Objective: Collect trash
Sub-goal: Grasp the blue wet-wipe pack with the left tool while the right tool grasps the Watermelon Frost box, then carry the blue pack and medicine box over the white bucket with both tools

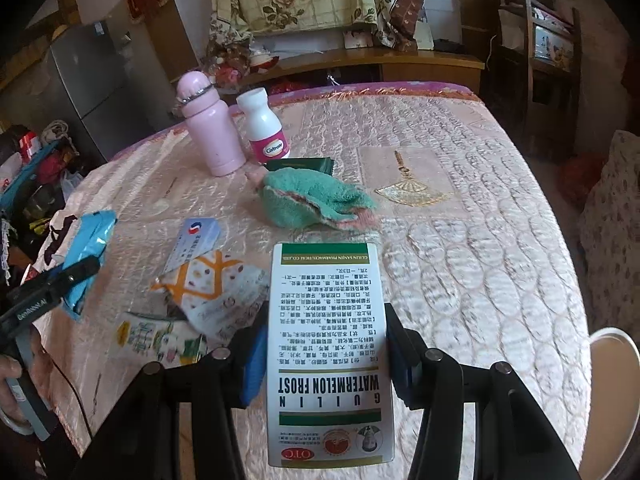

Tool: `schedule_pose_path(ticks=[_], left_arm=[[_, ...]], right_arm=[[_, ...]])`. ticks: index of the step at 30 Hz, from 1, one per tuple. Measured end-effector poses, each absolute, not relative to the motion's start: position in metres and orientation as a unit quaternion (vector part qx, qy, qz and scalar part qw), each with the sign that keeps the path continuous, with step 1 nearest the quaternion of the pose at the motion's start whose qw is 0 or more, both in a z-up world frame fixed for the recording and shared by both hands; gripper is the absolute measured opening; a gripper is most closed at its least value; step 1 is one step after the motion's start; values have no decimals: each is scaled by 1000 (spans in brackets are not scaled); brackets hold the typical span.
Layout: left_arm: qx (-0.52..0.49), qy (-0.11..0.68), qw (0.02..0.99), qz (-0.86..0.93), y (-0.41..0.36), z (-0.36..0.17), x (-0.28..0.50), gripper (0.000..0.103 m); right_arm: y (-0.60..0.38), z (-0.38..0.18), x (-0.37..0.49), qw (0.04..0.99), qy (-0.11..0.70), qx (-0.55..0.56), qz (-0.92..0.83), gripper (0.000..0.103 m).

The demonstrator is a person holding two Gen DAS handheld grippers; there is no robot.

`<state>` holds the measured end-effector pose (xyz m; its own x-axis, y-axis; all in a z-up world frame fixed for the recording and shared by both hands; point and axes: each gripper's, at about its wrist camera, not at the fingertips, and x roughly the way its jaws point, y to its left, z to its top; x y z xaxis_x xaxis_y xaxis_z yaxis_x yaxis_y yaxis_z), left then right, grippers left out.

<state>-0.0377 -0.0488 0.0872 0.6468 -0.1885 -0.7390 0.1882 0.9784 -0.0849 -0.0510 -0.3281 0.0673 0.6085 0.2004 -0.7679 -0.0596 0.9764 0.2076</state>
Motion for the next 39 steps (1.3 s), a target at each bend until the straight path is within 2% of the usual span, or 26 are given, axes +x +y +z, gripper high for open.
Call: schedule_pose_path(ticks=[19,39], left_arm=[[65,380,896,-220,-199,122,-111,50],[86,403,846,-338,-360,106,-178,50]], right_arm=[[-423,86,-142,904,413,107,15,54],[-562,58,-220,885,421,173,-100,54]])
